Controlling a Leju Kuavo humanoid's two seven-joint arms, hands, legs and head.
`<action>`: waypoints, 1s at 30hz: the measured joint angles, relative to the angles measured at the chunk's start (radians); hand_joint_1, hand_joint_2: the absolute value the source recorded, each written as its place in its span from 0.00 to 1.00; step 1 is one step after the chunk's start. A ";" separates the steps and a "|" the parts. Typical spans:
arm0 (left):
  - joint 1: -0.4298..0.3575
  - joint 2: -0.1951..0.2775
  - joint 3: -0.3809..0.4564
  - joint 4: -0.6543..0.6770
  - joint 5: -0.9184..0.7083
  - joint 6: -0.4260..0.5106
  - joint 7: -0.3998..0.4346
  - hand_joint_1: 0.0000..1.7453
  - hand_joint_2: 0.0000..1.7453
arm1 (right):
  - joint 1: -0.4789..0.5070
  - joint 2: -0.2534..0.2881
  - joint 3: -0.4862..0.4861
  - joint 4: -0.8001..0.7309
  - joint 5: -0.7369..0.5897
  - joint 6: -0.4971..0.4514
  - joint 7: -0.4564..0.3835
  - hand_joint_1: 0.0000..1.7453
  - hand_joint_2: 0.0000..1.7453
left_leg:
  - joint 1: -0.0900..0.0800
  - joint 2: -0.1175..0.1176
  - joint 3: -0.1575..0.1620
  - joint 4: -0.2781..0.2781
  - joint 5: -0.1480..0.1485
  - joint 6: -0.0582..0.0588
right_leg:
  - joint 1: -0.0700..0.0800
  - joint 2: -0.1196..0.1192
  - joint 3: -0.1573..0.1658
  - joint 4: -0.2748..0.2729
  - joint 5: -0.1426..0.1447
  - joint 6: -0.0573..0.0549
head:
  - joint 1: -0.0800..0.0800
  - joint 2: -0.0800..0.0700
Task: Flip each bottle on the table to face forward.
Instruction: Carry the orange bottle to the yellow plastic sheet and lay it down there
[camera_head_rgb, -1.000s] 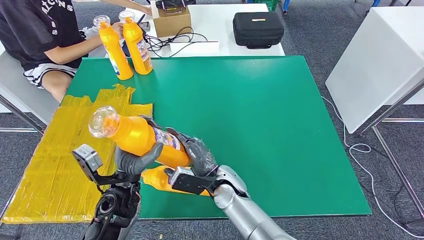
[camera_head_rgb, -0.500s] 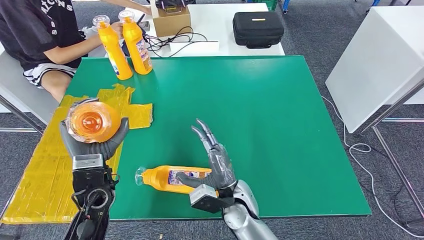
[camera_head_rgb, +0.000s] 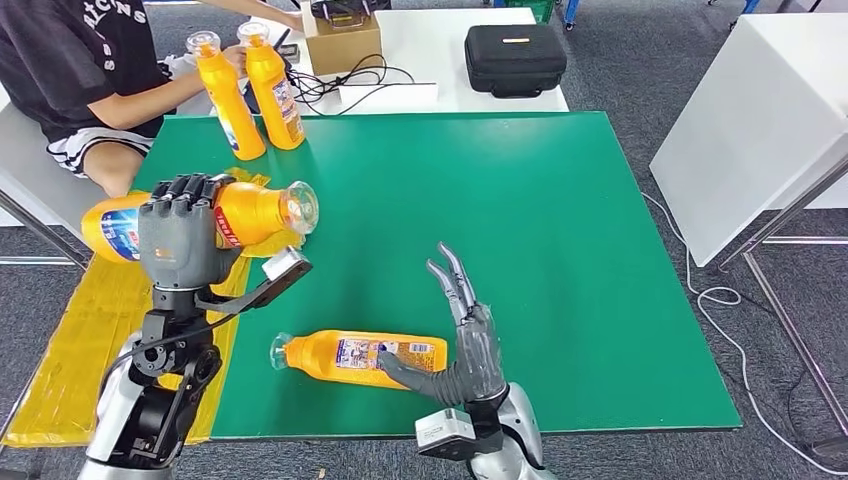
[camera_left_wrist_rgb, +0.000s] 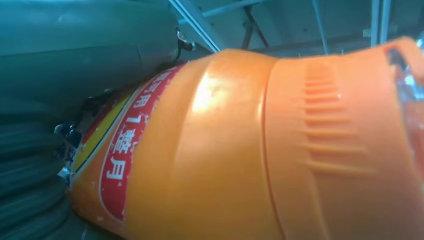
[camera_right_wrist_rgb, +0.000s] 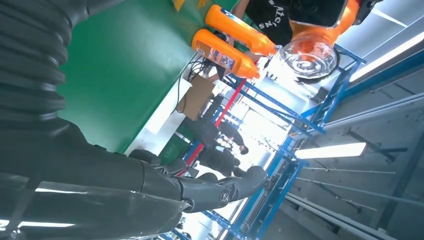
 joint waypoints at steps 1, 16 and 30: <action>-0.014 0.004 -0.002 0.015 -0.008 -0.040 0.013 1.00 1.00 | -0.002 -0.003 0.004 0.000 -0.002 0.000 0.001 0.00 1.00 | 0.000 0.000 0.000 0.000 0.000 0.000 | 0.000 0.000 0.000 0.000 0.000 0.000 | 0.000 0.000; -0.279 0.028 -0.003 0.570 0.009 -0.317 0.088 1.00 1.00 | -0.080 -0.041 0.088 0.016 0.088 0.037 0.101 0.00 1.00 | 0.000 0.000 -0.001 0.000 0.001 -0.001 | 0.000 0.000 -0.001 0.001 0.000 0.000 | 0.000 0.000; -0.376 0.013 0.084 0.872 0.057 -0.351 0.083 0.16 1.00 | -0.103 -0.050 0.116 0.025 0.335 0.214 0.339 0.00 1.00 | 0.001 0.000 -0.001 0.000 0.001 -0.001 | 0.000 0.000 -0.001 0.001 0.000 0.000 | 0.000 0.000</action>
